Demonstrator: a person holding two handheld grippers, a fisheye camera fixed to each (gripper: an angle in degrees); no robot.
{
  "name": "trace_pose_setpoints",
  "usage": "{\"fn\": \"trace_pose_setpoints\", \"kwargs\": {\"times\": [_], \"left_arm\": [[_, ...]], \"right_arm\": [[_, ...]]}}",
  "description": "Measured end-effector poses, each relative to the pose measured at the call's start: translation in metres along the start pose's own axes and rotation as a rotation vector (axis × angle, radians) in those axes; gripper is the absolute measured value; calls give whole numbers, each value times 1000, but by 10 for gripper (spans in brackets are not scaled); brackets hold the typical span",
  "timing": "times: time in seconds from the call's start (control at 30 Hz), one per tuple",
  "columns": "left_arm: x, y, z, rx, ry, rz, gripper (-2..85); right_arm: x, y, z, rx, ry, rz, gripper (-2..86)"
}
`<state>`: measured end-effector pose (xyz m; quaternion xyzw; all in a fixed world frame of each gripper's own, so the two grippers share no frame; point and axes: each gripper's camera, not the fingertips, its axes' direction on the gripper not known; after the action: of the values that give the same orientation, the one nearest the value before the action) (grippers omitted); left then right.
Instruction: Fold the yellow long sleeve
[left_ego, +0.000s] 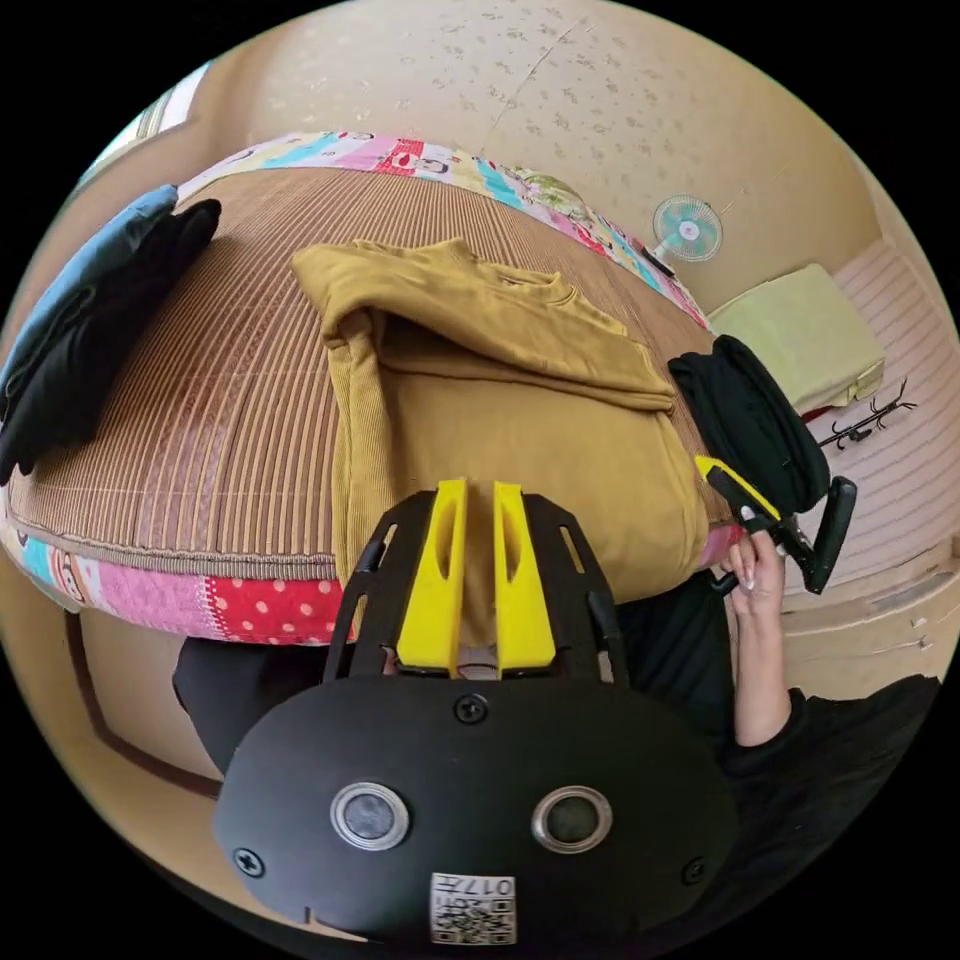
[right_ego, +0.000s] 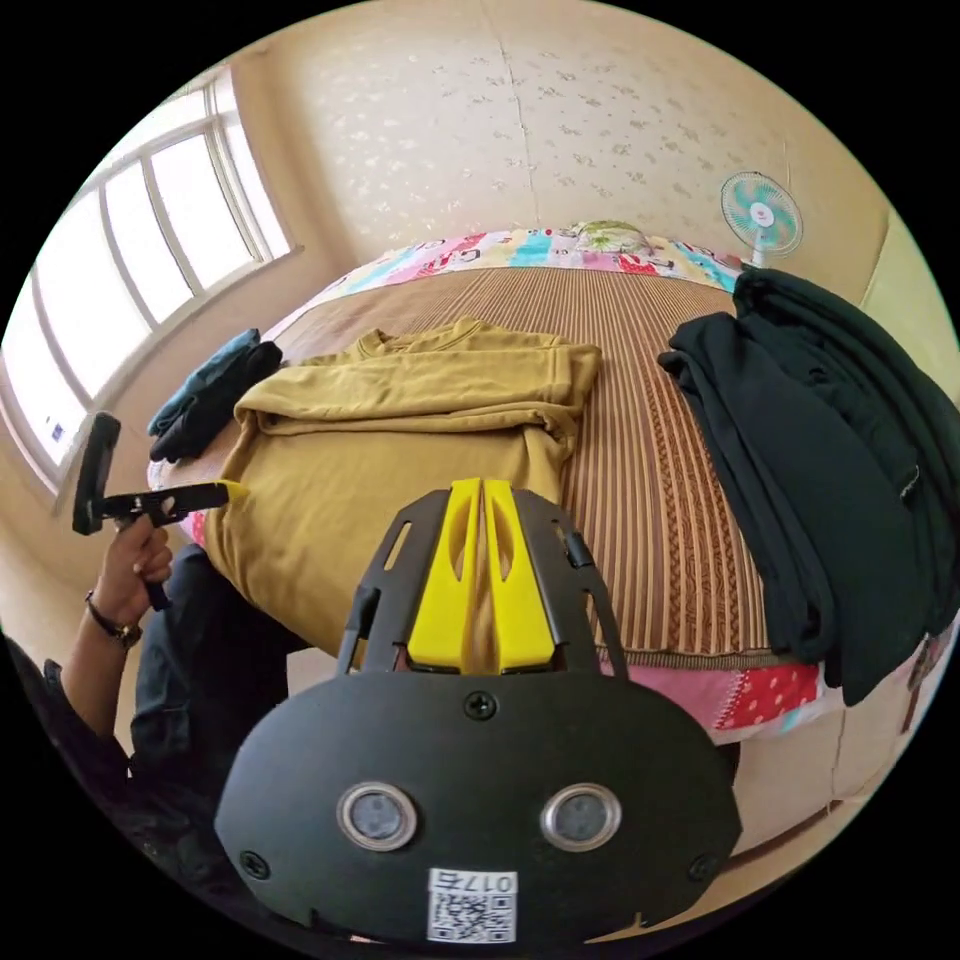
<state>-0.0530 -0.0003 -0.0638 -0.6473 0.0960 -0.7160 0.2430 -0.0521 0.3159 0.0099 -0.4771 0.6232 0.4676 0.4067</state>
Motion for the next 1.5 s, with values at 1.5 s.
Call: {"fn": "trace_pose_setpoints", "kwargs": {"times": [1.5], "left_arm": [[-57, 26, -66, 362, 287, -174, 46]], "right_arm": [[36, -34, -196, 23, -224, 106, 36]]}}
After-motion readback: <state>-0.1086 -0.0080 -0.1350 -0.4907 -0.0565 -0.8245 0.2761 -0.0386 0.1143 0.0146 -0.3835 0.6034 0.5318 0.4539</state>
